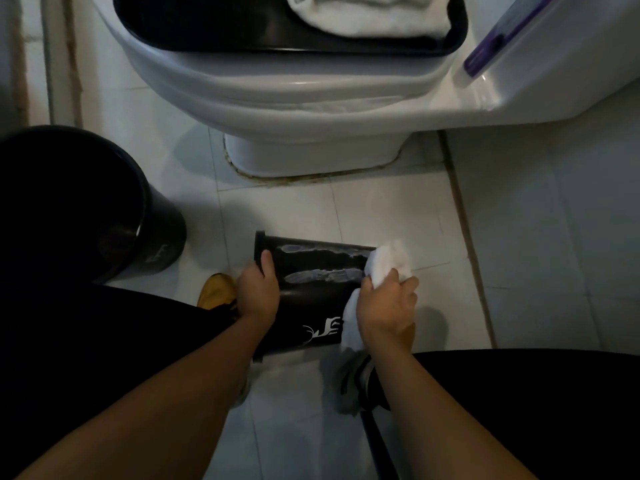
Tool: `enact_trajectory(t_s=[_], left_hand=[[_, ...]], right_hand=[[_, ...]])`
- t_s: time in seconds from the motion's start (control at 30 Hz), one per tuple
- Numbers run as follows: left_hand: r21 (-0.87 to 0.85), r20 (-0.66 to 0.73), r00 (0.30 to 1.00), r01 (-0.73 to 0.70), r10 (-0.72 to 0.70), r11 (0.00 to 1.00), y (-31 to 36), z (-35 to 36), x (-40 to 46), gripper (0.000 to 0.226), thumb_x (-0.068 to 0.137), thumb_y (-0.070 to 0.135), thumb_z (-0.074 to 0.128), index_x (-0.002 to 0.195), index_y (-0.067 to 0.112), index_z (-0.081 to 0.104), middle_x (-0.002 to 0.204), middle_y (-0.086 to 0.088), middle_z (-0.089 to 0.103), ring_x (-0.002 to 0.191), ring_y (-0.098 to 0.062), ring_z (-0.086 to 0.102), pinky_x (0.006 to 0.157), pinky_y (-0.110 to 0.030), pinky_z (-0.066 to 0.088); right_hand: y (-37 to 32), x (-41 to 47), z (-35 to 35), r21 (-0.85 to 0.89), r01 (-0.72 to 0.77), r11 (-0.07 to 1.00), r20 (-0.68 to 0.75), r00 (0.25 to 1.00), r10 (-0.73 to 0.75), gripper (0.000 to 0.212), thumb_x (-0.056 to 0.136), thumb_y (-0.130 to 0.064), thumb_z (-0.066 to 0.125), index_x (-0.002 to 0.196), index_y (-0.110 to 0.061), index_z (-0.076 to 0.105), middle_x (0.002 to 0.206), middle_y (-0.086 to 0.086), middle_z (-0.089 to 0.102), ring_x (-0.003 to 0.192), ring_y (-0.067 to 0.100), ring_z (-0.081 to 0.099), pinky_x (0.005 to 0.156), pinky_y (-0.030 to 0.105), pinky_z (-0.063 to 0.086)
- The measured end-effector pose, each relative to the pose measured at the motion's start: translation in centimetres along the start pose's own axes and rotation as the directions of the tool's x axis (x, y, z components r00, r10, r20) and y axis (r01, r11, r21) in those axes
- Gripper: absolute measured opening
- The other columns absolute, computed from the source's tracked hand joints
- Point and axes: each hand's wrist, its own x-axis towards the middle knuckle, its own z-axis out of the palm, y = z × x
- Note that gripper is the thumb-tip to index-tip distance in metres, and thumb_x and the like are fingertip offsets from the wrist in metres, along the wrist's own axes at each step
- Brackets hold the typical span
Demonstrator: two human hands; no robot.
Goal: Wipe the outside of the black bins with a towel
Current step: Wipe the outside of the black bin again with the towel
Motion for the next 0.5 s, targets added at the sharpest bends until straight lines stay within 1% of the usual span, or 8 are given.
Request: enact_trajectory(t_s=[0.07, 0.17, 0.23, 0.3, 0.37, 0.43, 0.47, 0.5], left_hand=[[-0.002, -0.012, 1.0, -0.012, 0.012, 1.0, 0.1, 0.0, 0.0, 0.054, 0.103, 0.043, 0.031, 0.085, 0.001, 0.06, 0.078, -0.014, 0.062, 0.071, -0.024, 0.06, 0.062, -0.029, 0.045], [-0.003, -0.024, 0.999, -0.046, 0.046, 0.999, 0.1, 0.1, 0.0, 0.052, 0.103, 0.042, 0.031, 0.085, 0.003, 0.06, 0.079, -0.014, 0.062, 0.073, -0.026, 0.061, 0.067, -0.033, 0.052], [0.005, -0.035, 0.998, -0.052, 0.052, 0.999, -0.1, 0.2, 0.0, 0.052, 0.103, 0.042, 0.031, 0.085, 0.003, 0.06, 0.08, -0.014, 0.062, 0.075, -0.026, 0.062, 0.07, -0.034, 0.053], [0.014, -0.047, 0.997, -0.054, 0.055, 0.998, -0.3, 0.2, 0.1, 0.053, 0.103, 0.042, 0.03, 0.086, 0.002, 0.061, 0.08, -0.014, 0.063, 0.076, -0.028, 0.062, 0.071, -0.034, 0.053], [0.02, -0.062, 0.997, -0.05, 0.051, 0.999, -0.3, 0.2, 0.1, 0.054, 0.103, 0.041, 0.031, 0.087, 0.0, 0.062, 0.082, -0.016, 0.064, 0.077, -0.029, 0.062, 0.071, -0.035, 0.053], [0.016, -0.075, 0.995, -0.062, 0.063, 0.998, -0.7, 0.4, 0.2, 0.056, 0.103, 0.04, 0.032, 0.087, -0.002, 0.065, 0.083, -0.017, 0.067, 0.077, -0.029, 0.064, 0.07, -0.036, 0.054], [0.008, -0.087, 0.994, -0.07, 0.07, 0.998, -0.9, 0.4, 0.2, 0.057, 0.103, 0.04, 0.032, 0.087, -0.002, 0.066, 0.083, -0.018, 0.067, 0.077, -0.03, 0.065, 0.07, -0.037, 0.055], [0.002, -0.089, 0.994, -0.069, 0.069, 0.998, -0.8, 0.4, 0.3, 0.057, 0.103, 0.04, 0.032, 0.087, -0.003, 0.066, 0.083, -0.019, 0.068, 0.078, -0.031, 0.066, 0.07, -0.038, 0.055]], right_hand=[[-0.1, -0.3, 0.1, -0.024, 0.024, 0.999, -0.02, 1.0, -0.024, 0.052, 0.095, -0.049, 0.051, 0.133, -0.013, 0.048, 0.127, 0.014, 0.044, 0.109, 0.029, 0.052, 0.081, 0.034, 0.048], [0.5, 0.4, -0.1, -0.014, 0.066, 0.998, -0.01, 0.998, -0.066, 0.053, 0.095, -0.048, 0.051, 0.132, -0.009, 0.05, 0.124, 0.016, 0.046, 0.106, 0.032, 0.055, 0.082, 0.036, 0.047], [0.3, 0.3, -0.5, -0.032, 0.08, 0.996, -0.002, 0.997, -0.08, 0.052, 0.096, -0.046, 0.05, 0.131, -0.008, 0.05, 0.126, 0.016, 0.046, 0.105, 0.032, 0.056, 0.08, 0.034, 0.045], [-0.9, -0.8, -0.6, -0.048, 0.156, 0.987, 0.022, 0.988, -0.155, 0.05, 0.097, -0.046, 0.05, 0.131, -0.009, 0.049, 0.131, 0.013, 0.046, 0.106, 0.028, 0.057, 0.078, 0.031, 0.044], [-3.0, -2.9, -0.2, -0.032, 0.32, 0.947, 0.058, 0.946, -0.317, 0.049, 0.095, -0.045, 0.053, 0.13, -0.011, 0.051, 0.134, 0.009, 0.046, 0.107, 0.025, 0.057, 0.078, 0.031, 0.046], [-4.7, -4.9, 0.6, 0.002, 0.506, 0.863, 0.071, 0.86, -0.505, 0.046, 0.092, -0.042, 0.06, 0.124, -0.011, 0.056, 0.13, 0.01, 0.049, 0.101, 0.026, 0.06, 0.075, 0.034, 0.05], [-5.0, -5.2, 0.8, 0.007, 0.577, 0.817, 0.079, 0.814, -0.576, 0.045, 0.09, -0.041, 0.063, 0.122, -0.01, 0.058, 0.126, 0.011, 0.051, 0.098, 0.026, 0.061, 0.072, 0.034, 0.051], [-4.9, -5.0, 0.7, -0.002, 0.617, 0.787, 0.095, 0.784, -0.614, 0.046, 0.09, -0.041, 0.063, 0.122, -0.009, 0.058, 0.126, 0.011, 0.051, 0.097, 0.027, 0.061, 0.072, 0.034, 0.051]])
